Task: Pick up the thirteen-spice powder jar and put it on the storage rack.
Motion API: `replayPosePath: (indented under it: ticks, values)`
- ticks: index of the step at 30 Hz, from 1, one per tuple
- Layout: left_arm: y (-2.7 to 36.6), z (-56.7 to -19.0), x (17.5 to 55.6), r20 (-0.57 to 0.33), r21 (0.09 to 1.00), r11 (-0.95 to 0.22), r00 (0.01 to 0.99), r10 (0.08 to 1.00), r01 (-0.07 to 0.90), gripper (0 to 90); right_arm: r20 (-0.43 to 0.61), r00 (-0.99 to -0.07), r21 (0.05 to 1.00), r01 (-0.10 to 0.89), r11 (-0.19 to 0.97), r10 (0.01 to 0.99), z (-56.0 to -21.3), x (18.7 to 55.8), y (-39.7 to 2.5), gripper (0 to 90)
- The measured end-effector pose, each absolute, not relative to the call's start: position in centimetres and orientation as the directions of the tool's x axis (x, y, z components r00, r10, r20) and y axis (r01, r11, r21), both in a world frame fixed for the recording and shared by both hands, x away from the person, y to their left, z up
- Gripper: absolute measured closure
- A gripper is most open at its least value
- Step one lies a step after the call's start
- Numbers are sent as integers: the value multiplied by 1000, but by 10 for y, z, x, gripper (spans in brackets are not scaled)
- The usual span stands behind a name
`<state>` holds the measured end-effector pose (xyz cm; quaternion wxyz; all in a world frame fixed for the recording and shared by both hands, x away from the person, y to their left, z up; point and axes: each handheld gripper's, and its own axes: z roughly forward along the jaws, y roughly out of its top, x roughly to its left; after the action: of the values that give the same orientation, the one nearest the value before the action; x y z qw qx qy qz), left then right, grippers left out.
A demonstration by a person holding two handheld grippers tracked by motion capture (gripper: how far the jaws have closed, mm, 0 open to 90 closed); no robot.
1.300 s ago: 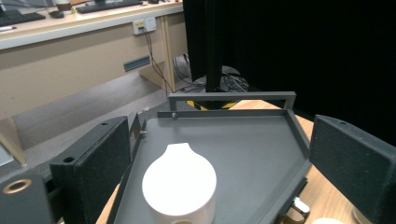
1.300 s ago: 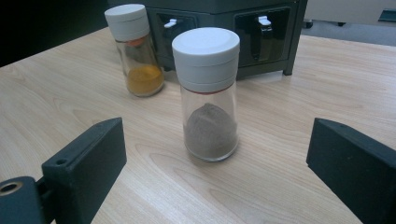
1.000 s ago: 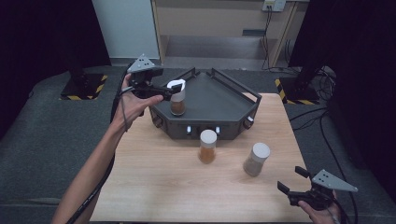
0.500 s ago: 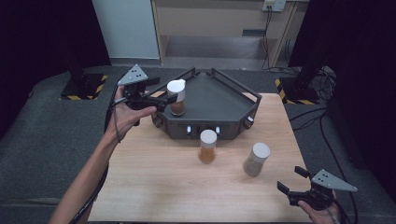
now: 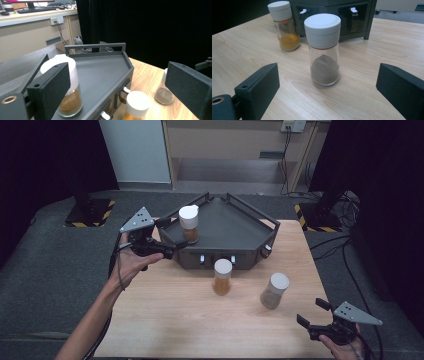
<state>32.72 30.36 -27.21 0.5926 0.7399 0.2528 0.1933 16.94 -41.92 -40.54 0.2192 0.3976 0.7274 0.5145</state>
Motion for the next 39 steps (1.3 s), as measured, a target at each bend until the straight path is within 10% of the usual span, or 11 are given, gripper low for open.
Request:
replayPosePath:
  ticks: [39]
  values:
    - [328, -341, 247, -15, 973, -164, 748, 664, 165, 45, 82, -590, 923, 349, 162, 803, -405, 169, -418, 54]
